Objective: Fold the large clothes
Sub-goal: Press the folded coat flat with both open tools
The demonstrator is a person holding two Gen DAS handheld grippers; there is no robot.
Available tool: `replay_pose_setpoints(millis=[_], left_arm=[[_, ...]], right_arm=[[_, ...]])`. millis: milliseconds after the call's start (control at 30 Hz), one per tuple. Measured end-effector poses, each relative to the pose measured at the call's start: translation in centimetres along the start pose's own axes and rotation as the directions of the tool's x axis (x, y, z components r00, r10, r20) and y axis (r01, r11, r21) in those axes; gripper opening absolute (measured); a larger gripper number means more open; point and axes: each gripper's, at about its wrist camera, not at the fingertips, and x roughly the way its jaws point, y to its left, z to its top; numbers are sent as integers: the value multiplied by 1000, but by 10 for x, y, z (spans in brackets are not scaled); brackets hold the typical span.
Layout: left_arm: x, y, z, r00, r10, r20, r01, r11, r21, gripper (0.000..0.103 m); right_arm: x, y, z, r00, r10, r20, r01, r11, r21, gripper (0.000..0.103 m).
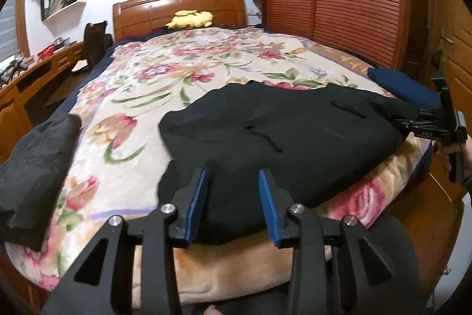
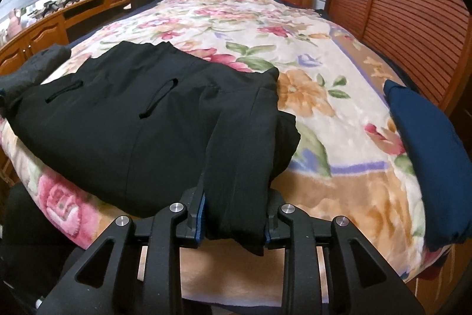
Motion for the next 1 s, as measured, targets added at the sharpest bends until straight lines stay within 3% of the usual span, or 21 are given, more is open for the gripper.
replay_pose_setpoints(millis=[167,233,333,733,1000], left_arm=[[27,-20,5,998,-51,-26,51,999,-8,38],[38,-30,6,998,-50,-40,50,999,2,38],[54,-45,5,995,-67,-68,68,998,13,39],[74,-100,19,989,-123,-87,130,989,77,40],[93,-115,18,989,-106,-107,117,989,96,41]], right_arm=[[1,-3,-1,999,-33,10,33,999,30,42],[1,-6,-1,999,-39,9,39,998,47,53],[-1,-8,-2,999,-37,18,35,998,60,59],[-9,0,1,998,-28,51,25,998,60,71],[-8,1,3,998,-32,57,29,997,68,73]])
